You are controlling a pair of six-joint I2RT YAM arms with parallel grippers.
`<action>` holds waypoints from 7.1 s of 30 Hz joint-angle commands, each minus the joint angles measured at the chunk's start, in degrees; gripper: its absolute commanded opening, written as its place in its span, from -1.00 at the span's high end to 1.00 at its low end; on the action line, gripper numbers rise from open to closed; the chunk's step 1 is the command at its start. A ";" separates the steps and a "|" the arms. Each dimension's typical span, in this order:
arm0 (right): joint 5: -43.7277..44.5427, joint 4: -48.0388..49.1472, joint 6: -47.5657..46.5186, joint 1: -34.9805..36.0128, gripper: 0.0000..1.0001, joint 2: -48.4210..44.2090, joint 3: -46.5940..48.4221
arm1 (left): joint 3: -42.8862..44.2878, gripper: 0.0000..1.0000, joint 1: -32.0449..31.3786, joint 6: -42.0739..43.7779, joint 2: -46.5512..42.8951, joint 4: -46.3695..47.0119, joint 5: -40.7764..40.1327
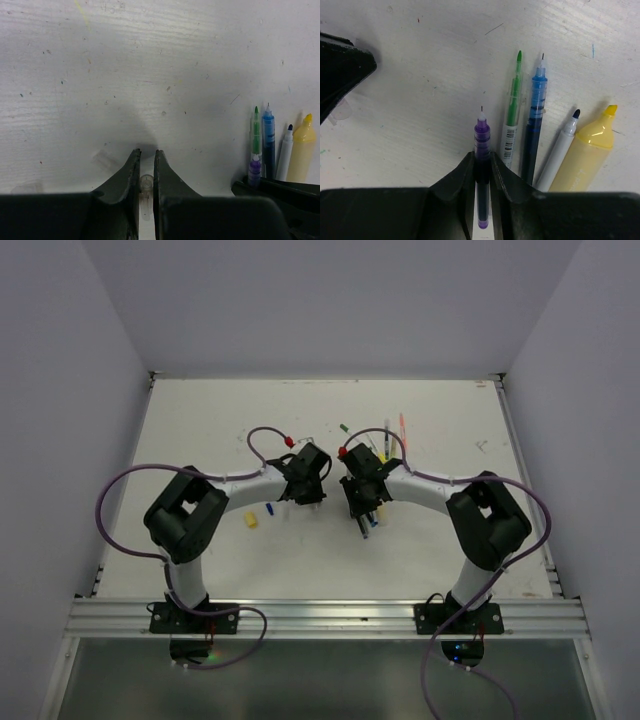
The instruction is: Open the pen caps
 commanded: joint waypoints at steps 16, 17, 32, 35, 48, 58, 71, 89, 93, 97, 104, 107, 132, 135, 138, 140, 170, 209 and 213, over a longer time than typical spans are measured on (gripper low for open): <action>0.21 1.59 0.57 -0.47 0.04 -8.36 -0.31 | -3.41 0.73 -0.19 1.30 0.07 -9.75 -7.84; 0.12 1.76 0.57 -0.47 0.03 -9.33 -0.31 | -3.32 0.72 -0.19 1.39 0.24 -9.84 -7.84; 4.51 3.44 0.05 -0.82 -0.23 -17.25 1.19 | -2.96 0.55 -0.27 2.26 -0.90 -9.84 -6.25; 6.18 3.44 -0.30 -1.87 -0.32 -17.43 1.89 | -3.75 0.53 -0.10 2.27 -1.60 -9.93 -6.60; 1.01 7.30 -11.63 -9.95 -0.29 -6.81 10.58 | -2.35 -0.36 -0.01 3.76 -10.29 -11.25 -9.51; -3.92 5.73 -21.83 -14.36 -0.09 12.53 27.63 | -4.89 -0.84 -0.01 7.88 -25.68 -7.65 -14.34; -4.80 -3.23 -27.11 -15.94 0.02 31.87 48.46 | -24.04 -0.87 0.08 12.99 -46.86 7.64 -14.52; -1.10 -7.29 -23.34 -8.65 1.00 27.75 33.99 | -29.33 -0.86 0.16 16.33 -50.56 15.73 -10.47; -3.92 -3.35 -20.79 -6.45 1.00 22.84 30.38 | -30.47 -0.84 0.16 14.57 -51.26 17.23 -10.21; -7.34 4.74 -15.35 -4.78 1.00 11.09 22.83 | -31.61 -0.80 0.25 14.22 -52.14 21.96 -9.43; -15.34 21.96 -5.59 -2.23 1.00 -6.41 3.60 | -33.38 -0.82 2.97 13.78 -53.11 30.58 -1.87; -18.85 29.96 -1.72 -1.09 1.00 -11.26 -3.61 | -32.94 -0.82 4.64 13.52 -51.79 33.57 3.92; -33.98 53.62 7.25 0.85 1.00 -21.56 -17.44 | -31.71 -0.22 9.74 9.65 -44.67 45.09 18.00; -34.33 53.97 7.43 0.85 1.00 -21.39 -17.53 | -31.53 -0.15 10.18 9.21 -44.23 45.35 18.79; -34.68 53.97 7.43 0.85 1.00 -21.12 -17.53 | -31.70 -0.06 10.71 8.60 -43.79 46.49 20.02; -35.21 54.06 7.43 0.85 1.00 -20.95 -17.44 | -31.71 -0.02 10.97 8.42 -43.62 46.85 20.20; -40.65 60.82 11.73 1.02 -0.17 -14.80 -14.28 | -35.75 1.00 11.77 7.01 -46.25 53.61 23.45; -42.94 48.35 1.10 1.81 1.00 -16.99 -29.05 | -37.16 1.00 12.12 10.18 -53.28 84.63 -6.95; -43.30 48.79 1.54 1.64 1.00 -17.08 -29.49 | -36.19 1.00 12.56 9.74 -53.46 86.92 -9.77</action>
